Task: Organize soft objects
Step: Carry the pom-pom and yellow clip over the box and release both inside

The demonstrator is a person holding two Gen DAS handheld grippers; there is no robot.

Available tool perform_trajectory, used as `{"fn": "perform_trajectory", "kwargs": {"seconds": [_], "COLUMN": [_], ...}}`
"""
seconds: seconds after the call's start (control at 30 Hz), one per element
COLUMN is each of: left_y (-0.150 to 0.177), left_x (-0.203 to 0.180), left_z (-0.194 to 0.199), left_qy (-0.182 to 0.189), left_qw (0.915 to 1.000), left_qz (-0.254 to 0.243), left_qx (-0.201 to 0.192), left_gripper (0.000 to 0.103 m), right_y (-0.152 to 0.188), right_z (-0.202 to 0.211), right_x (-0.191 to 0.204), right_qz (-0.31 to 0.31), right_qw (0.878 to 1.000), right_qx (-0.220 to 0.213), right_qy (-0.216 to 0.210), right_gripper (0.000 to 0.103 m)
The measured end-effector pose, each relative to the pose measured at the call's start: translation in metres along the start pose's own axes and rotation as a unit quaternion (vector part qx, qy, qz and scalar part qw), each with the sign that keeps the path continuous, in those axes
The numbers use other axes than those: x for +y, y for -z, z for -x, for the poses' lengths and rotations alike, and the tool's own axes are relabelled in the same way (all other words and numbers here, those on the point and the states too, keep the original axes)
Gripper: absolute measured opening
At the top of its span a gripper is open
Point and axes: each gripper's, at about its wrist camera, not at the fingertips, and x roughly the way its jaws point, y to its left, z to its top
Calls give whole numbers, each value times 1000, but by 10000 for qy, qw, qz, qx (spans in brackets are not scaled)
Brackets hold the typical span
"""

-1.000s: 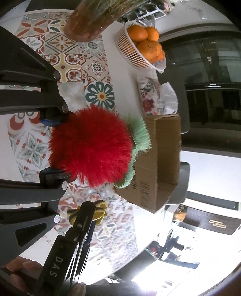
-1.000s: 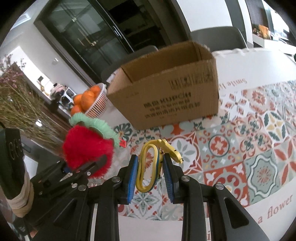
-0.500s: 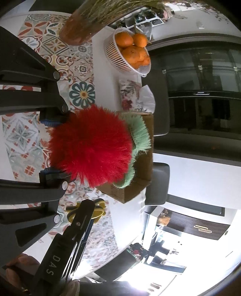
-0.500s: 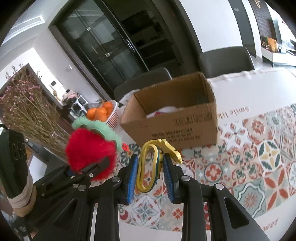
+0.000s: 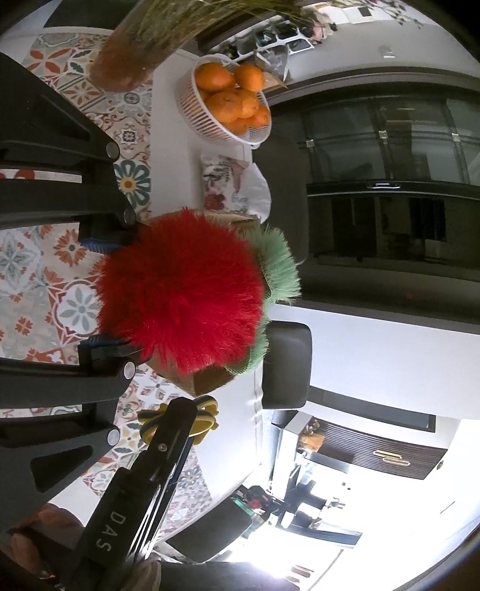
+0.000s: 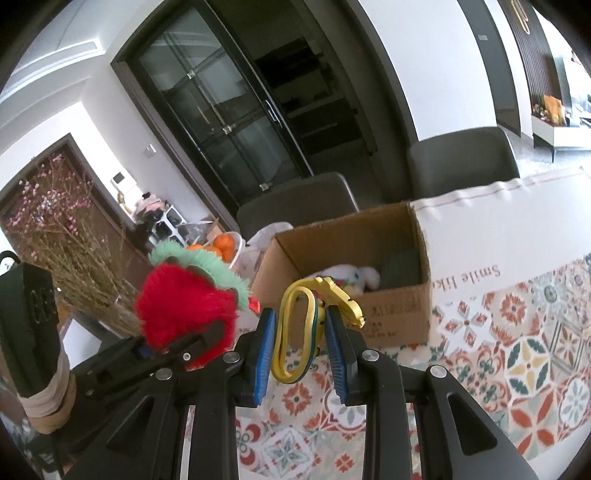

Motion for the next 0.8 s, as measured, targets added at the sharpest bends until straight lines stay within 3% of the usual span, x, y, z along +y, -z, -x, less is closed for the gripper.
{"fn": "perform_trajectory", "kwargs": {"seconds": [0.5, 0.8], "left_y": [-43, -60], "left_x": [5, 12], "left_z": [-51, -98], "left_qy": [124, 90], "left_qw": [9996, 9983], "left_qz": [117, 203], "left_qx": [220, 542], "left_gripper": [33, 33], "right_y": [-52, -76], "right_z": [-35, -78], "right_x": [-11, -25], "right_qz": [338, 541], "right_qw": [9992, 9962], "right_qx": [142, 607], "right_qy": [177, 324], "right_gripper": [29, 29]}}
